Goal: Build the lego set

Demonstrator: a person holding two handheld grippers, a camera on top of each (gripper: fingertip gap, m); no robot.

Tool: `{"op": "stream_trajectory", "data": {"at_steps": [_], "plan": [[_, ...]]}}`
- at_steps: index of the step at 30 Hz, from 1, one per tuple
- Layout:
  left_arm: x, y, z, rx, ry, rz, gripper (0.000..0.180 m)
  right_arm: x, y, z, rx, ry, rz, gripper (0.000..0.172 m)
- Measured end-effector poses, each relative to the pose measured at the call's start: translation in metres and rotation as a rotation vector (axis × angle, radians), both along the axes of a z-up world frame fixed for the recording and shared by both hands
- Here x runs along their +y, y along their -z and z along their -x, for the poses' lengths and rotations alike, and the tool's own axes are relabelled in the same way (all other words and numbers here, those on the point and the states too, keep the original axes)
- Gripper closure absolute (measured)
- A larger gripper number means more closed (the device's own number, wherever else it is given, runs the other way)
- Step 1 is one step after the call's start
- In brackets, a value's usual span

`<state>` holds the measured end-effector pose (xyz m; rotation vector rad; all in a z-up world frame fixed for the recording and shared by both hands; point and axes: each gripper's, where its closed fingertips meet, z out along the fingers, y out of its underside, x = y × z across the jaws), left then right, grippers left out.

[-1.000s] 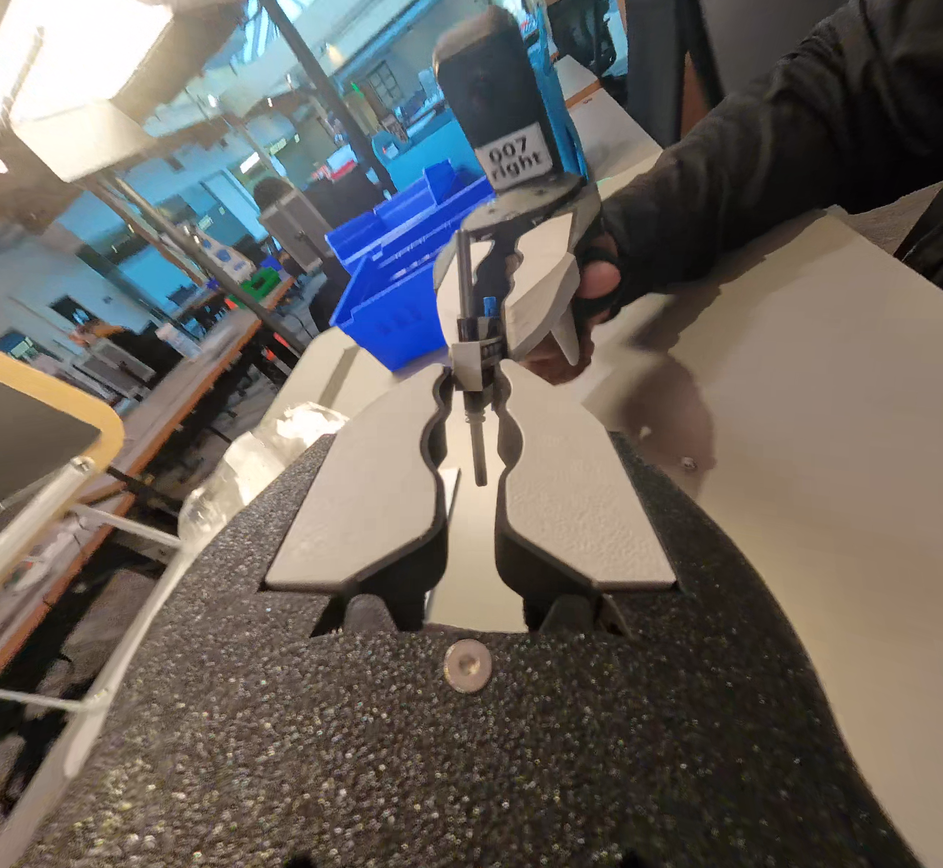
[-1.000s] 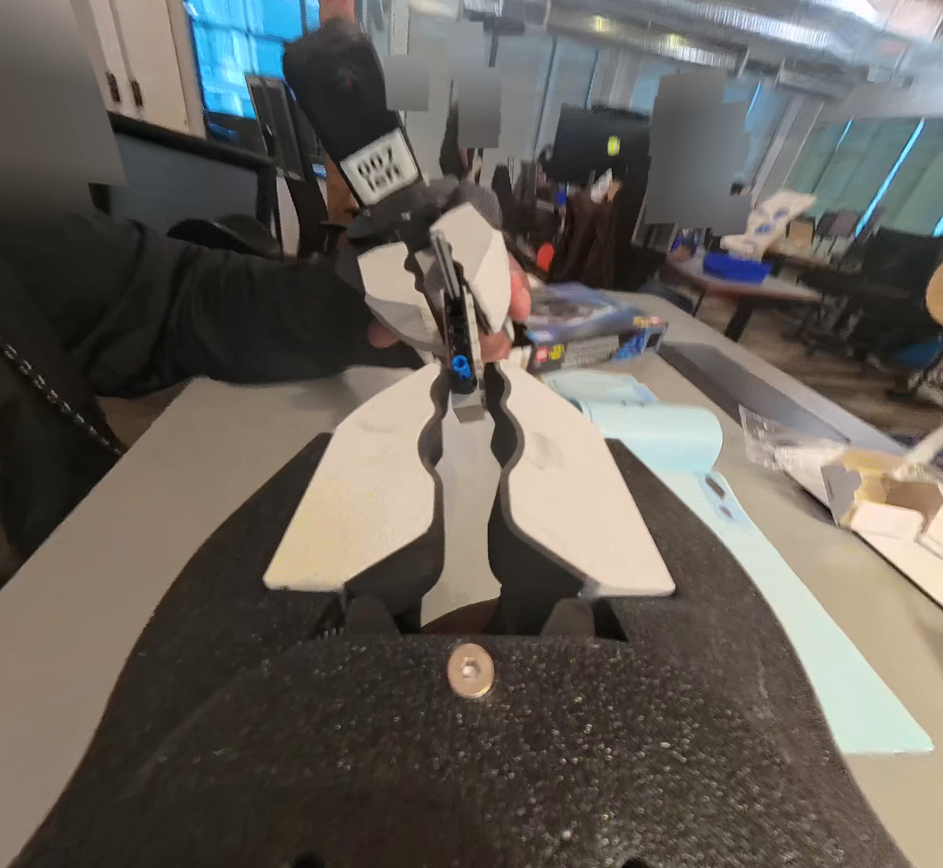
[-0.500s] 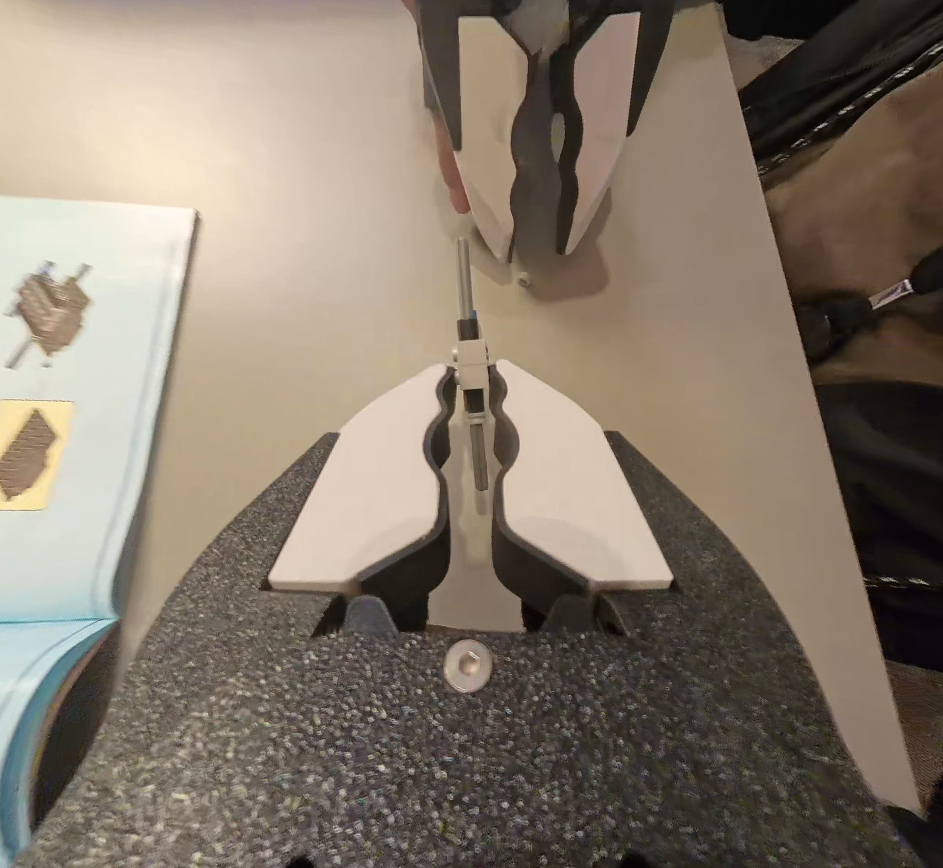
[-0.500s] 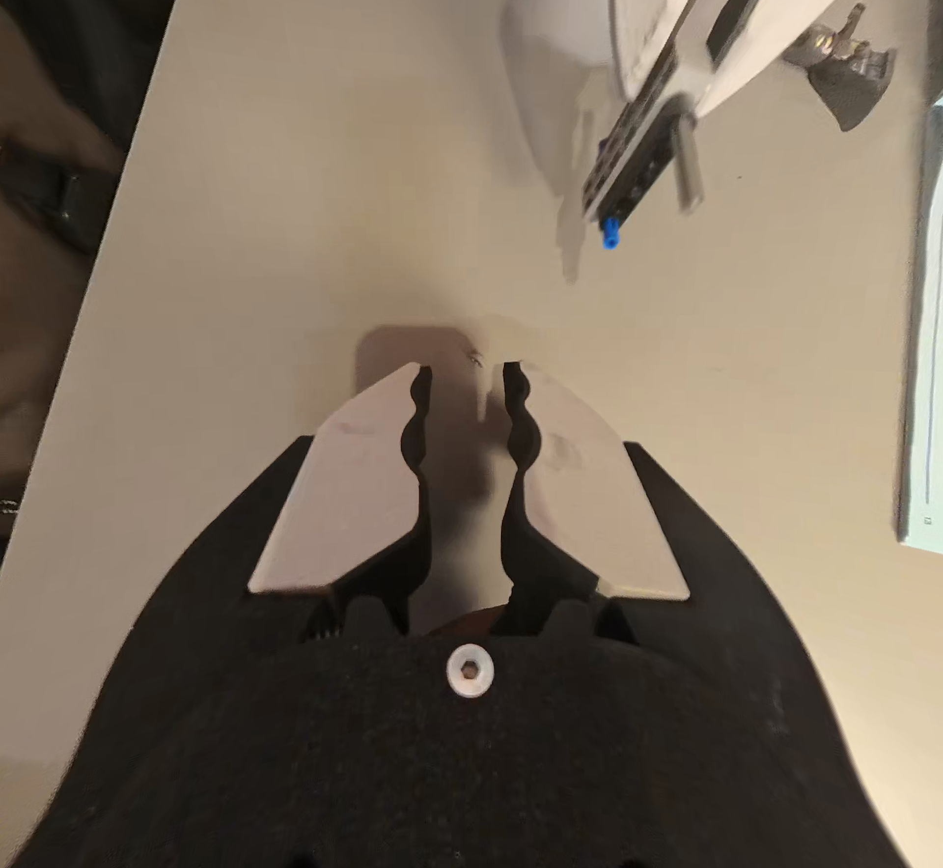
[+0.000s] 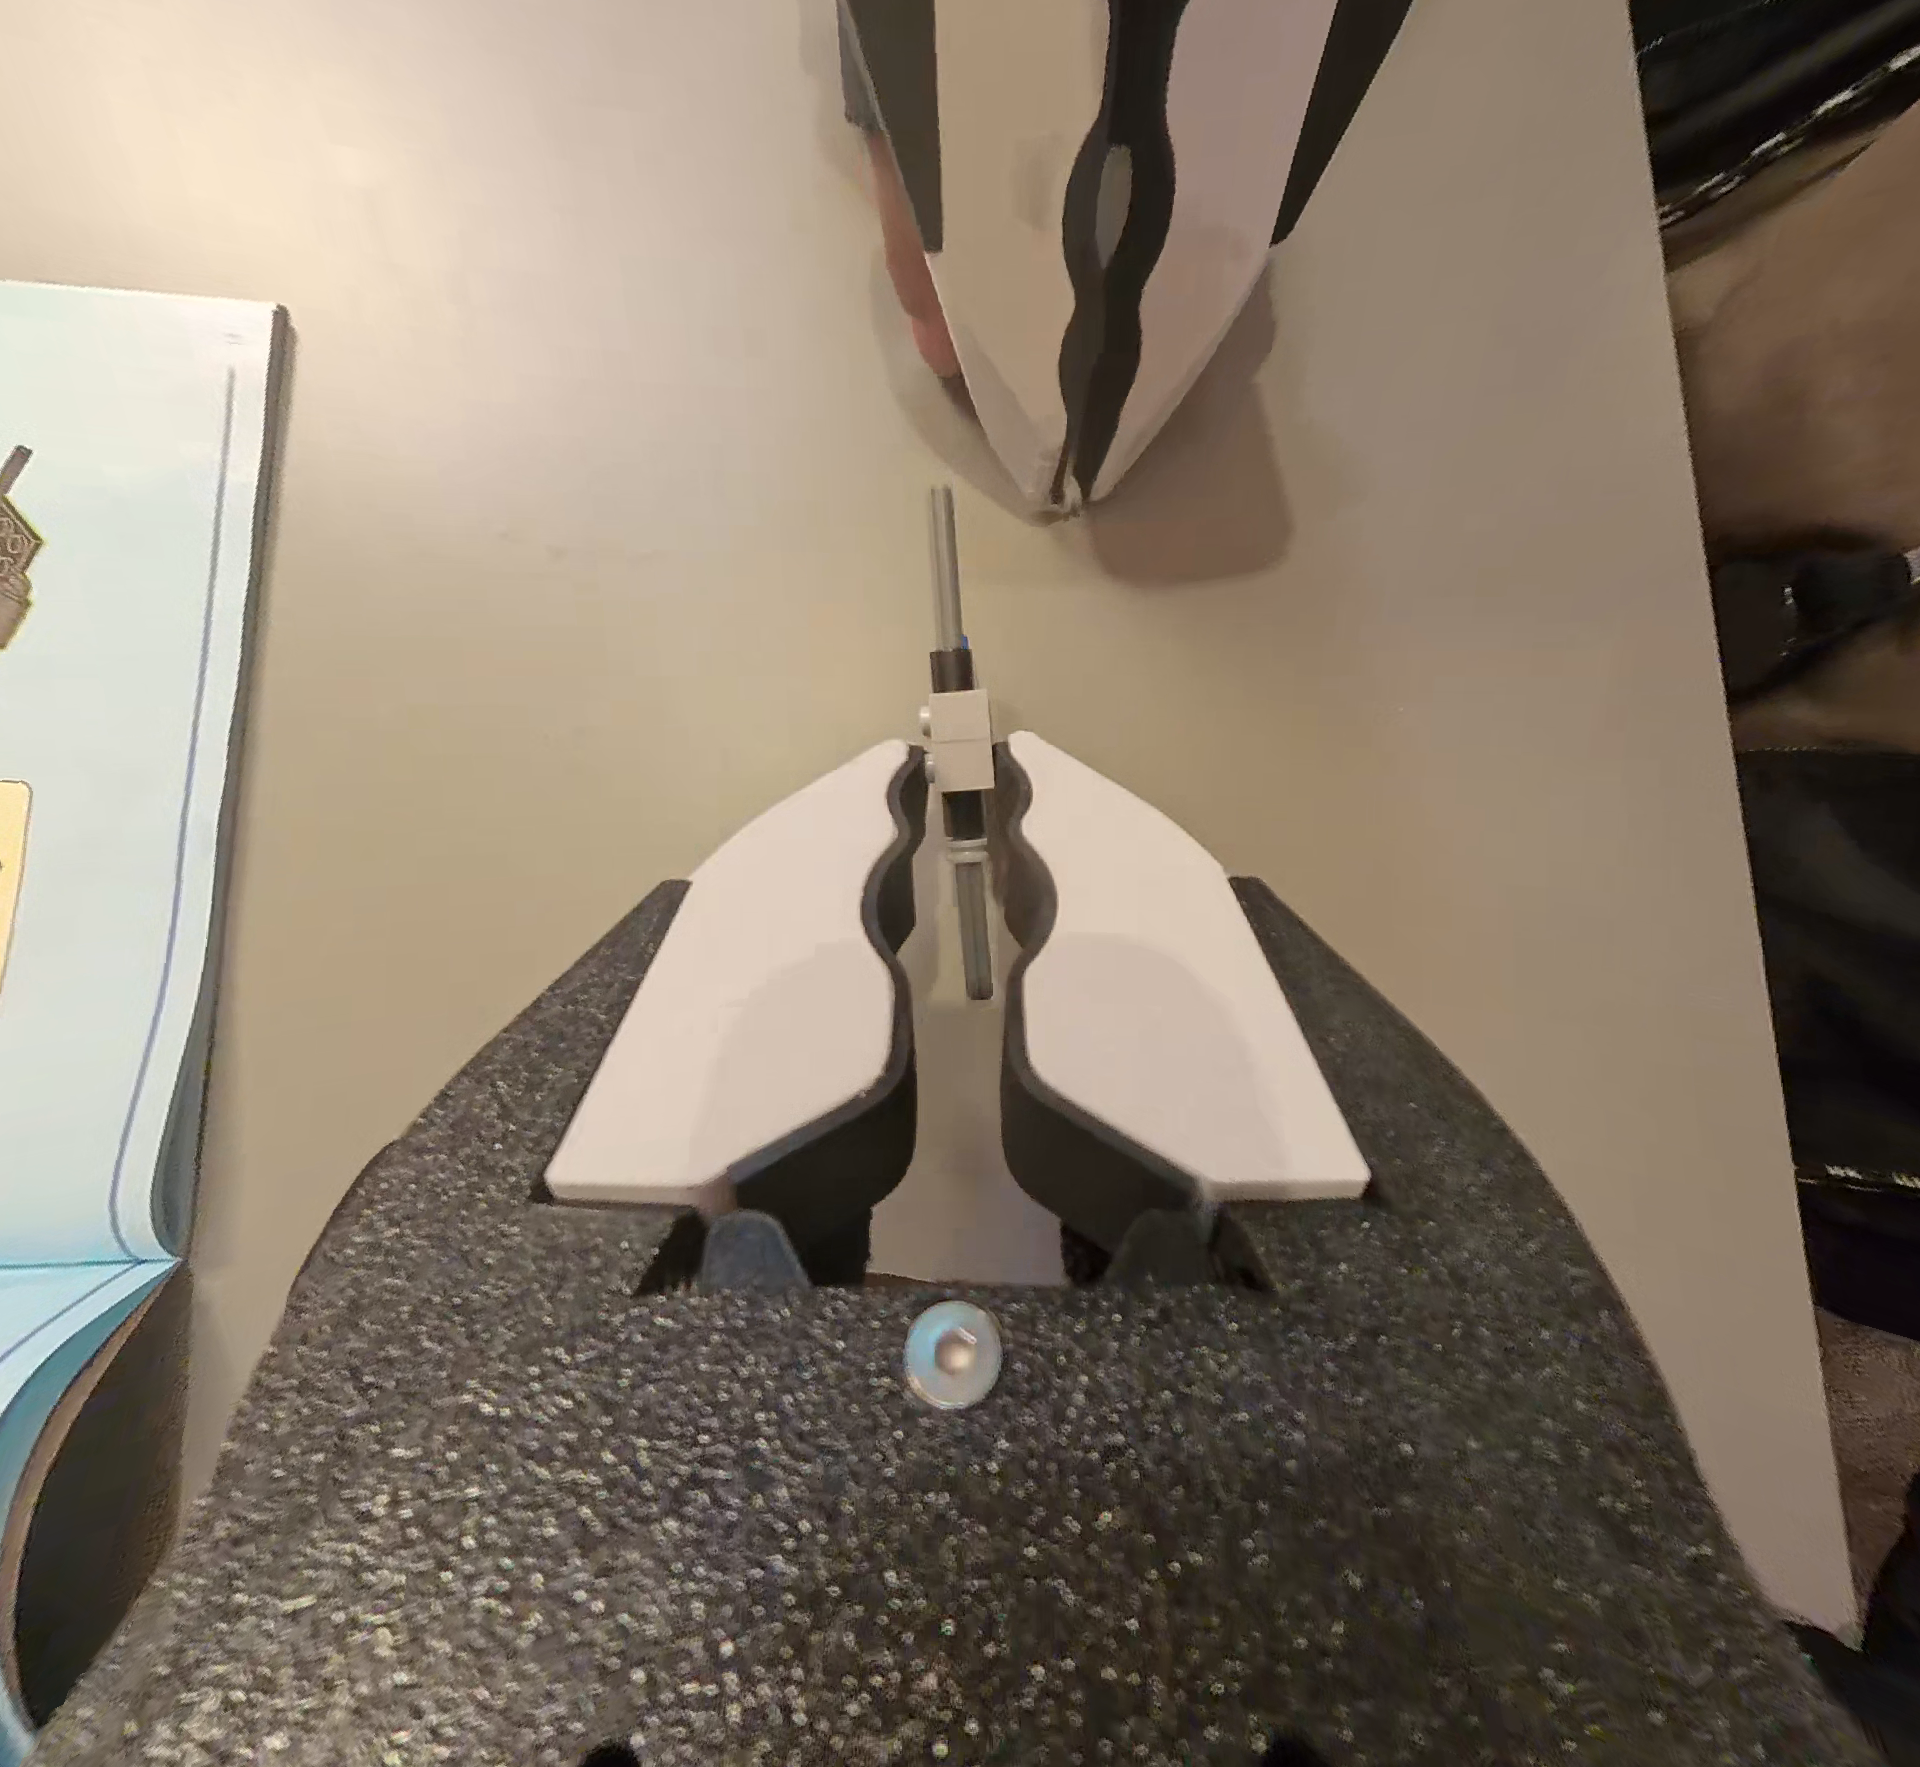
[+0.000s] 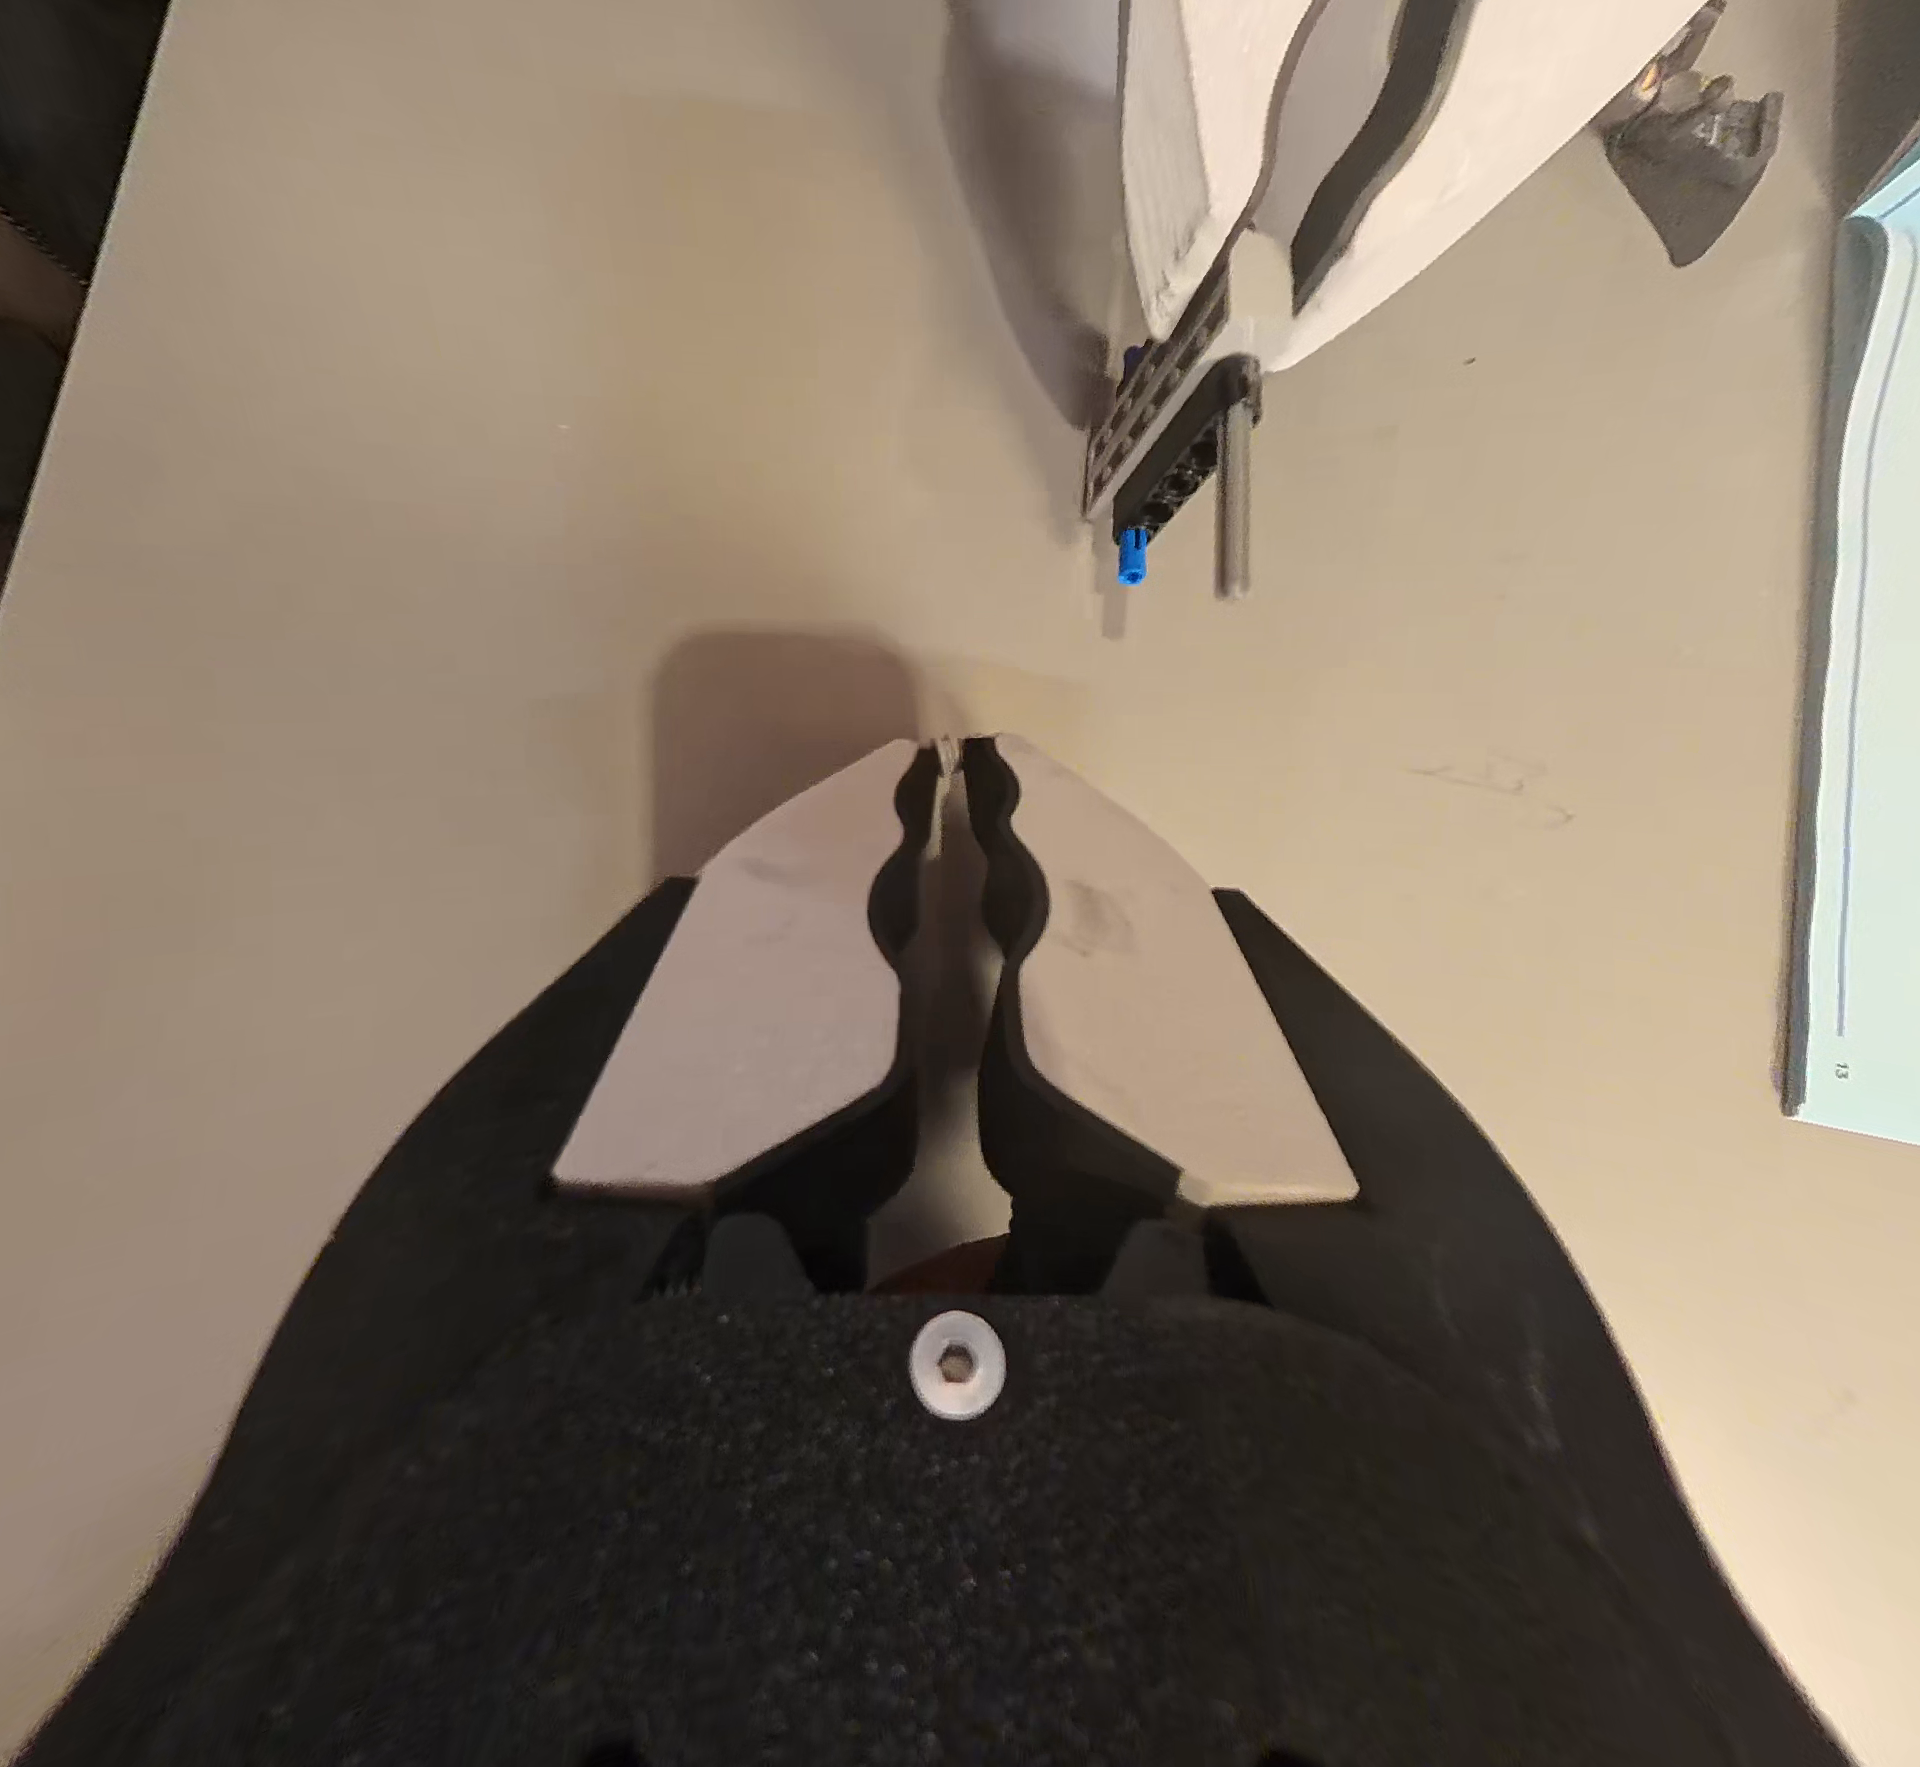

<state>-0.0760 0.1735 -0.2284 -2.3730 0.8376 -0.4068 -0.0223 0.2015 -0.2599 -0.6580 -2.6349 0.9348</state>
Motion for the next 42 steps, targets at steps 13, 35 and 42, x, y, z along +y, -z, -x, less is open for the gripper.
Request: {"op": "stream_trajectory", "data": {"at_steps": [13,35,42], "plan": [[0.003,-0.003,-0.003,0.055,0.030,-0.065,0.159,-0.001,0.000,0.001,0.022,-0.004,-0.033,0.168],[0.004,-0.097,0.002,-0.035,0.023,-0.537,0.146,0.006,-0.048,0.015,0.015,0.111,0.290,0.168],[0.021,-0.069,-0.025,0.130,0.147,-0.642,0.153,0.000,-0.083,0.019,-0.006,0.120,0.591,0.168]]}}
